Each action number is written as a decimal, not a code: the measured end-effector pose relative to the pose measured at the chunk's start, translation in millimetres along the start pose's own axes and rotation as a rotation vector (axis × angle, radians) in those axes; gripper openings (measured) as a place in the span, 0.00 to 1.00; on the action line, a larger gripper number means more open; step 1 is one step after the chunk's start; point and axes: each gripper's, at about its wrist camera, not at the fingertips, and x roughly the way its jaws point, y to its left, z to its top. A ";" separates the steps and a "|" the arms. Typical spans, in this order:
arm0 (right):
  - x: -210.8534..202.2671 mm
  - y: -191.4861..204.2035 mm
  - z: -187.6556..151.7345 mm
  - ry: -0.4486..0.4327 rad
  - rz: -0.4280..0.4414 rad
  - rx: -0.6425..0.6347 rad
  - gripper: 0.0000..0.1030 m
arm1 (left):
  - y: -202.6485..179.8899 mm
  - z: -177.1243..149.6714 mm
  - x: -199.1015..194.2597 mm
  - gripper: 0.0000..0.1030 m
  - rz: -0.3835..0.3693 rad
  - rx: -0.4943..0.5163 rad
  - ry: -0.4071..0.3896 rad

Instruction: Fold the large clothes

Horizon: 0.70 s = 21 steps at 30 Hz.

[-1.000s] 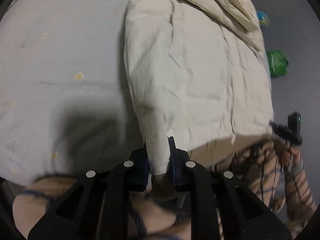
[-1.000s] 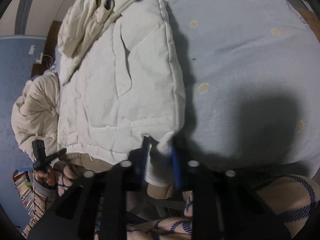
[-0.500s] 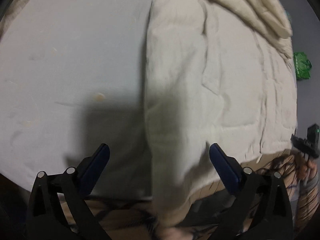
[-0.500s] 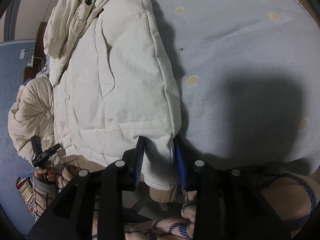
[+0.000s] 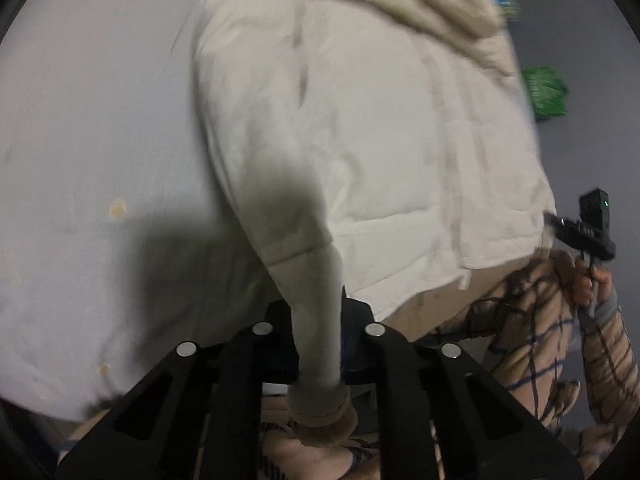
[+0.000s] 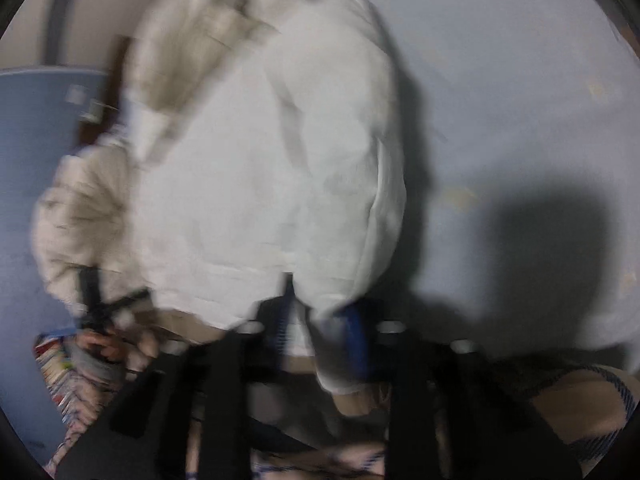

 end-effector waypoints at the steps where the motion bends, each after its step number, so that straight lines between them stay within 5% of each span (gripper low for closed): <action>1: -8.8 5.2 0.3 -0.043 0.060 -0.006 0.13 | -3.7 0.6 -11.3 0.09 -0.027 0.025 -0.037; 7: -52.1 34.2 5.1 -0.266 0.352 -0.080 0.12 | -10.1 8.5 -67.6 0.09 -0.199 0.034 -0.206; 12: -70.3 39.7 27.5 -0.362 0.446 -0.068 0.10 | -10.6 21.3 -98.1 0.09 -0.326 -0.036 -0.327; 21: -92.0 40.6 84.2 -0.542 0.652 0.060 0.09 | -17.0 61.7 -142.4 0.09 -0.384 -0.076 -0.486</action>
